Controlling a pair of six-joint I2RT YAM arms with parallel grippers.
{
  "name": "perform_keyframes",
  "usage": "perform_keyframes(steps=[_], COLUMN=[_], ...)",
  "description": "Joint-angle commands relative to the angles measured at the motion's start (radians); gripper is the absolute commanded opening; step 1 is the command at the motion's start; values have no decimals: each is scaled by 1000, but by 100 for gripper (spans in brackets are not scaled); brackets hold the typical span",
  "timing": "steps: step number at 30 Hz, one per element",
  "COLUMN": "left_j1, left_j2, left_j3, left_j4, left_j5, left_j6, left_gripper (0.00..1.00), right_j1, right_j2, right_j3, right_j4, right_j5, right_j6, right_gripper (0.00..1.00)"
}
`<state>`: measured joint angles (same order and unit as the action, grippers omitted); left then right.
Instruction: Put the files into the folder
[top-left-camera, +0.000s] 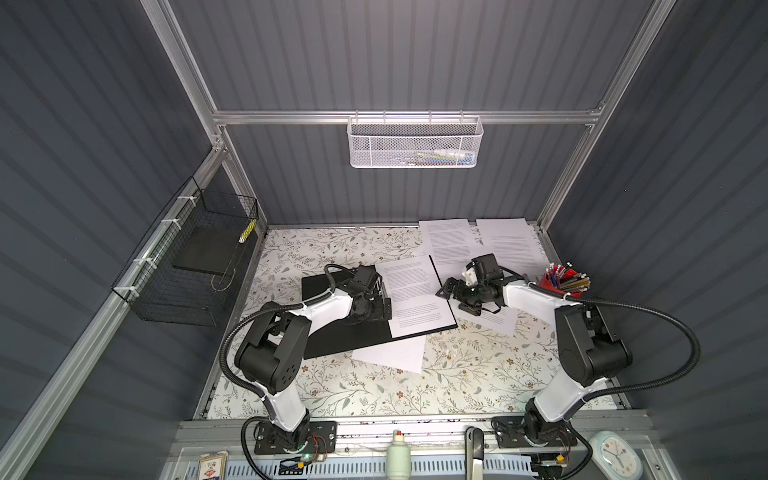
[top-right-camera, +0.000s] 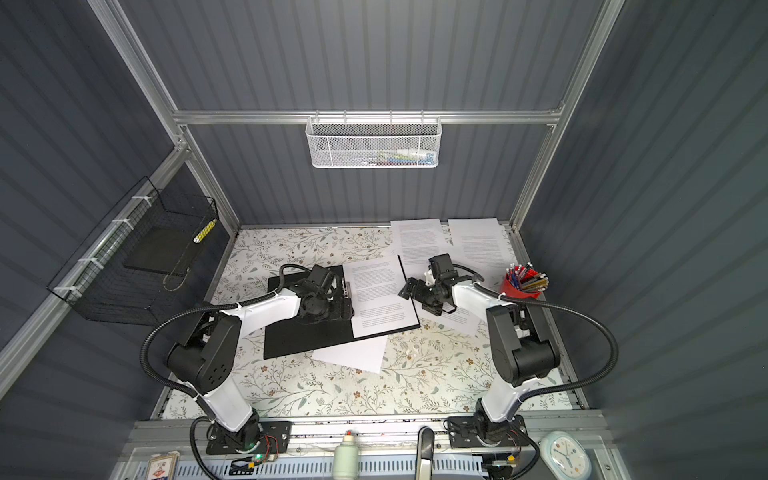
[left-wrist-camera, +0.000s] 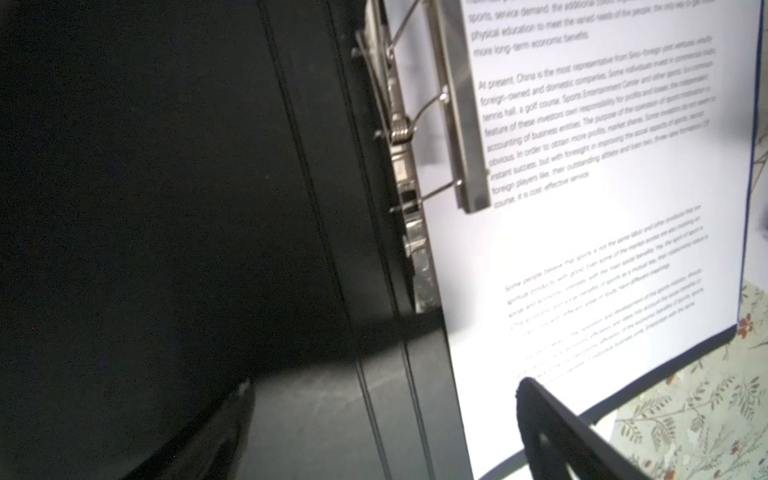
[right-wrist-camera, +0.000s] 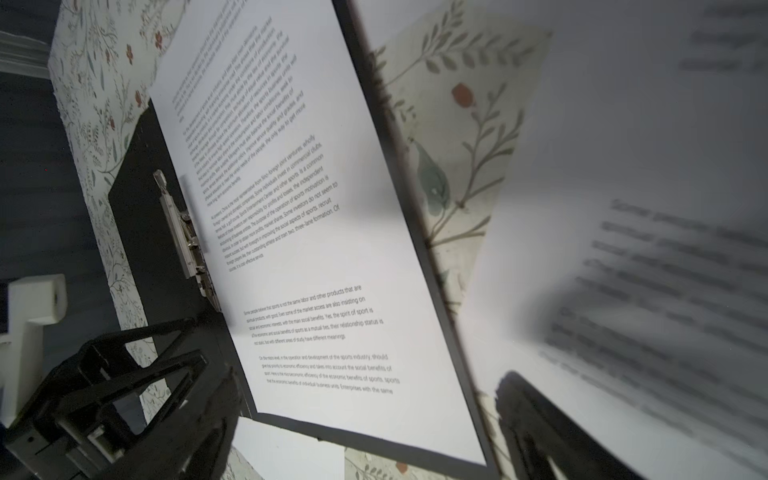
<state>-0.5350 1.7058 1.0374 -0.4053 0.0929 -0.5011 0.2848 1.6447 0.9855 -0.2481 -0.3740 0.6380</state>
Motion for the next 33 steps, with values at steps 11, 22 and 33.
perform_keyframes(steps=[11,22,33], left_j1=[-128,-135,-135], left_j2=[-282,-213,-205], left_j3=[-208,-304,-360], left_j4=[-70,81,107], left_j5=[271,305,292], left_j6=[22,-32,-37], left_gripper=[100,100,100], right_j1=[273,441,505], right_j2=[-274,-130,-46], right_j3=[-281,-351,-346], right_j4=[0,234,269], right_j5=[-71,-89,-40], right_j6=[67,253,460], right_gripper=[96,87,89])
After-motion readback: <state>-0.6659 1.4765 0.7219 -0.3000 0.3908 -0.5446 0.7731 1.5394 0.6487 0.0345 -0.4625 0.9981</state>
